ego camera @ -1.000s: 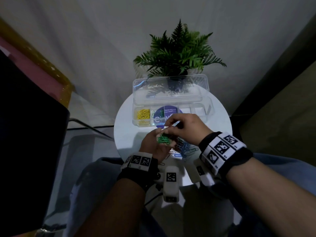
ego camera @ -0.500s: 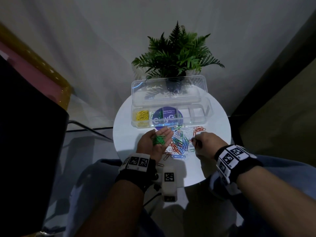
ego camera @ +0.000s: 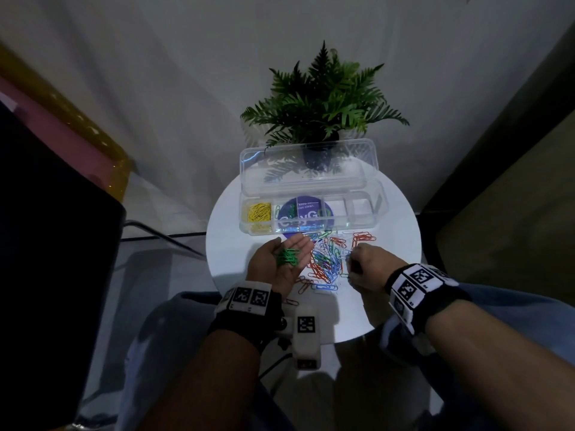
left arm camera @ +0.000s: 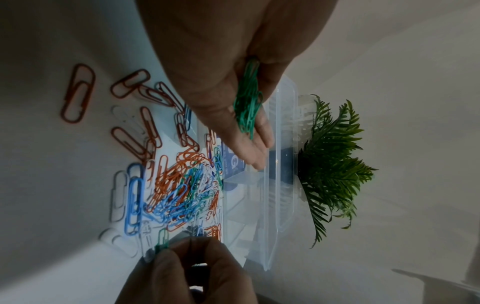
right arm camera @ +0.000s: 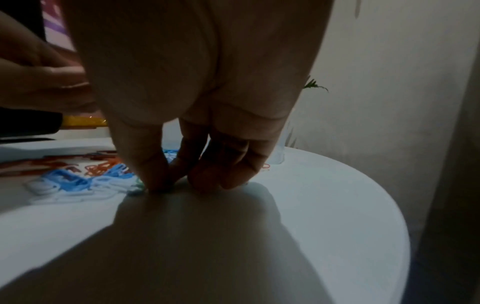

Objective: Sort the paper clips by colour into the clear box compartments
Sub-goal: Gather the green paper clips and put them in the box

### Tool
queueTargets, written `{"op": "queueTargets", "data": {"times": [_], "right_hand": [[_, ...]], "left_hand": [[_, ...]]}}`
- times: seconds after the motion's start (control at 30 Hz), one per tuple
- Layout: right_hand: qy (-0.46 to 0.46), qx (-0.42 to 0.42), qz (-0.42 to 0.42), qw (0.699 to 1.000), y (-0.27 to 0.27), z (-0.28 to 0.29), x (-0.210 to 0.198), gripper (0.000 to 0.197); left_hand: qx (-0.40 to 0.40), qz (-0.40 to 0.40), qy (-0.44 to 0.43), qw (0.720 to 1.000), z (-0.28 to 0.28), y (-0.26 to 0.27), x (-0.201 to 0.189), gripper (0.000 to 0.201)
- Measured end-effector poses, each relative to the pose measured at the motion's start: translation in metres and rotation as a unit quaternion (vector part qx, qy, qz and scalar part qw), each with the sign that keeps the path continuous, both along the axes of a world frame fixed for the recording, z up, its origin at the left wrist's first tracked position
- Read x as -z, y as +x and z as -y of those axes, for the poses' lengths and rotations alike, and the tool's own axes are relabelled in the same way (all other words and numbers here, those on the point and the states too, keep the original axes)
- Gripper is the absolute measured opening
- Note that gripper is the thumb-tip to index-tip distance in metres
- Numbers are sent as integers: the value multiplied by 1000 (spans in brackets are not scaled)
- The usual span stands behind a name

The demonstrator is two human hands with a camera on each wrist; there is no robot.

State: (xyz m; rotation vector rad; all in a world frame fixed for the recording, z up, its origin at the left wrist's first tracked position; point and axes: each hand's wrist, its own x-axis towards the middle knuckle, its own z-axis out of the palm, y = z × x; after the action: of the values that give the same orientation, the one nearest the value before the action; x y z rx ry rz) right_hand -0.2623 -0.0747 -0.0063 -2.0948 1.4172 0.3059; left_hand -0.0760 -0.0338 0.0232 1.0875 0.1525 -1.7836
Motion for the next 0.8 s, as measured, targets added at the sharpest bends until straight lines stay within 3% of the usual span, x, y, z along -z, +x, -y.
{"op": "queueTargets", "data": {"times": [0.23,0.37,0.57,0.8], "right_hand": [[-77,53,129,987,6,2,0,10],[-35,30,119,992,9,1,6,29],[-74,96,100,988,1,4,5,28],[-32,17,125,991,34,-1,-4,25]], "left_hand": [[5,4,-7,1000,0,0,0,41],[-1,-3,-3,1000,2,1,4,41],[-6,-22,-12,1000,3,4,10,37],[-22,4,-6,1000,4,3,6,41]]}}
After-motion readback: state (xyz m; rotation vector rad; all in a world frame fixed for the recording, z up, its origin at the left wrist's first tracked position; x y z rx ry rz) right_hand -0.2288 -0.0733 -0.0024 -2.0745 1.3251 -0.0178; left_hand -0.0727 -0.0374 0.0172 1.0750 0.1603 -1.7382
